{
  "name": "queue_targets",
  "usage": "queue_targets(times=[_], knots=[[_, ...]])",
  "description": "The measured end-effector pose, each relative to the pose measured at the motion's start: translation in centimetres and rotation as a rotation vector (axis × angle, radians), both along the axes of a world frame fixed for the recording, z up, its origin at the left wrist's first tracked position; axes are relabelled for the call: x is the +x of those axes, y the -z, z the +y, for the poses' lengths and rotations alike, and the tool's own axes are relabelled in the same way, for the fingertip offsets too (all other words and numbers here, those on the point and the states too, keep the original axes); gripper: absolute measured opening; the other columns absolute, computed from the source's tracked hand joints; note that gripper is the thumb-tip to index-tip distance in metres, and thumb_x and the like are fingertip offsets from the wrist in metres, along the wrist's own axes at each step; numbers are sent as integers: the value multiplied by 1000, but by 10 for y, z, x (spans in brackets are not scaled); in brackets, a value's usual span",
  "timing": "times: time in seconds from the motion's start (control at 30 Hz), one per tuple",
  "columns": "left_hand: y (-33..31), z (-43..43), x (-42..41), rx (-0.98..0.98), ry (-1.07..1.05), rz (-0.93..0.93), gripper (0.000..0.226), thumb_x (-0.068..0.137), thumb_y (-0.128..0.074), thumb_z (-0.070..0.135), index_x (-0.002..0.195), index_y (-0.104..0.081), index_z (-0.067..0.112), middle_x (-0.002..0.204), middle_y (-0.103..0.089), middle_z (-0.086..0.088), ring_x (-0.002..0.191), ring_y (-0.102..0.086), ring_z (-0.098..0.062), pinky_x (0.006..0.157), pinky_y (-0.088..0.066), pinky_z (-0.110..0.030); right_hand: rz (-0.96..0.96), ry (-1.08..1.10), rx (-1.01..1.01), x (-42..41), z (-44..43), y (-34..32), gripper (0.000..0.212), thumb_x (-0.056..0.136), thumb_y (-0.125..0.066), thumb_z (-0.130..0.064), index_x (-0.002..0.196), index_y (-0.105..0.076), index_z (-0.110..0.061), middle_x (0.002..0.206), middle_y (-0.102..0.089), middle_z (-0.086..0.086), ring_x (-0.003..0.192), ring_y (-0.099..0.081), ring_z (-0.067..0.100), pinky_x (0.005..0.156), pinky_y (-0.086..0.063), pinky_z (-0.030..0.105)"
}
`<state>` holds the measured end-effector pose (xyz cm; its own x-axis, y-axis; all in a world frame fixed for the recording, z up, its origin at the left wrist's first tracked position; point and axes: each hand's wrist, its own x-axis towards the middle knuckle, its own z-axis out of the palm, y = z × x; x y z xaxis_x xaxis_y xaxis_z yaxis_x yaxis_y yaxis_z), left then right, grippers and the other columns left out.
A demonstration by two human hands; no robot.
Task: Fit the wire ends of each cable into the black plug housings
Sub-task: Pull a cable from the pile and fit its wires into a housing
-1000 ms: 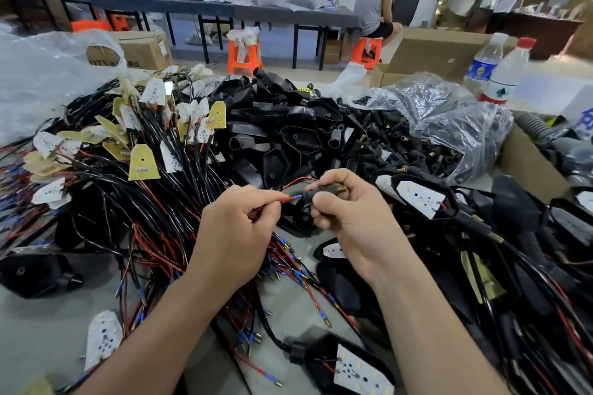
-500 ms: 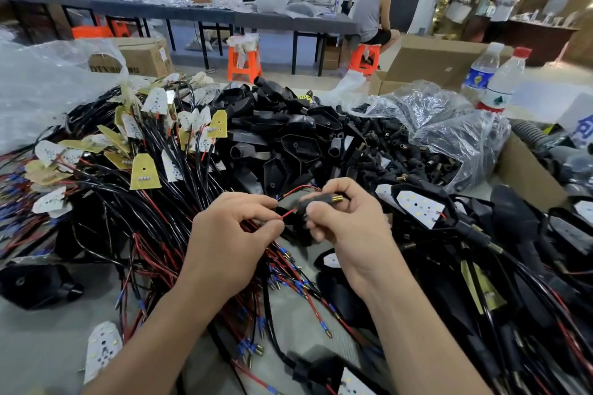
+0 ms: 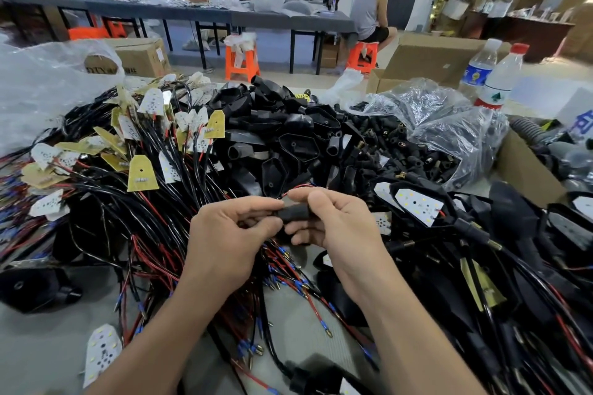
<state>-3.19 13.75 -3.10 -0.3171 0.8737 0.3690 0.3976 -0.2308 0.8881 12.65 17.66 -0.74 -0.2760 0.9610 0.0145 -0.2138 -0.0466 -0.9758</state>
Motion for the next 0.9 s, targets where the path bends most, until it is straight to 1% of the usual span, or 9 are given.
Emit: queue_targets(times=[0.07, 0.23, 0.33, 0.43, 0.53, 0.6, 0.7, 0.8, 0.9], knots=[[0, -1, 0, 2, 2, -9, 46, 79, -87, 6, 91, -79, 50, 83, -79, 16, 81, -76, -3, 75, -56, -15, 47, -1, -21, 2, 0, -1, 27, 105, -47, -3, 105, -74, -4, 94, -76, 19, 64, -70, 19, 60, -58, 25], [2, -4, 0, -50, 42, 1, 51, 75, -90, 10, 106, -77, 50, 95, -79, 22, 91, -75, 1, 83, -57, -15, 59, 45, 11, 6, 1, 1, 22, 96, -58, 8, 92, -75, -6, 76, -74, 11, 61, -68, 17, 60, -58, 22], [1, -5, 1, -85, 22, 28, 49, 78, -87, 10, 103, -74, 50, 84, -78, 21, 85, -73, 5, 79, -54, -10, 124, 68, 9, 9, 3, 0, 19, 96, -59, 8, 94, -74, -3, 81, -75, 13, 62, -68, 18, 59, -57, 22], [-1, -8, 4, -94, 23, 19, 50, 78, -86, 8, 100, -72, 50, 76, -77, 19, 78, -73, 7, 75, -49, -4, 65, 30, 19, 9, 2, 3, 19, 92, -63, 8, 98, -74, -6, 86, -76, 16, 62, -66, 18, 60, -55, 22], [-5, -11, 6, -87, 40, 28, 58, 75, -88, 7, 106, -69, 53, 81, -77, 23, 78, -74, 5, 79, -55, -10, 0, -2, 45, 6, 0, 4, 21, 89, -67, 7, 103, -70, -8, 90, -77, 20, 64, -64, 18, 60, -53, 23], [-5, -12, 7, -71, 36, 51, 63, 71, -91, 12, 110, -68, 56, 82, -76, 26, 77, -73, 5, 75, -55, -11, 0, 15, 62, 7, 0, 3, 17, 89, -68, 5, 96, -69, -11, 86, -75, 22, 62, -63, 18, 58, -52, 23], [-6, -13, 11, -39, 47, 77, 70, 71, -92, 11, 103, -67, 68, 78, -76, 25, 72, -73, 4, 73, -53, -8, 38, 7, 44, 7, 0, 0, 16, 98, -63, -5, 87, -73, -10, 76, -71, 17, 59, -64, 18, 55, -53, 23], [-5, -12, 12, -35, 61, 47, 70, 70, -92, 6, 99, -71, 67, 91, -76, 26, 73, -76, -4, 76, -61, -18, 46, 44, 38, 6, 1, -1, 29, 104, -53, -9, 86, -76, -4, 77, -72, 14, 57, -63, 18, 53, -52, 24], [-9, -15, 18, -8, 98, 86, 60, 68, -91, 27, 102, -67, 71, 89, -75, 29, 73, -74, 2, 71, -57, -10, -68, 152, 162, 4, 2, 0, 32, 100, -57, -6, 75, -76, -8, 65, -68, 10, 56, -58, 17, 53, -48, 27]])
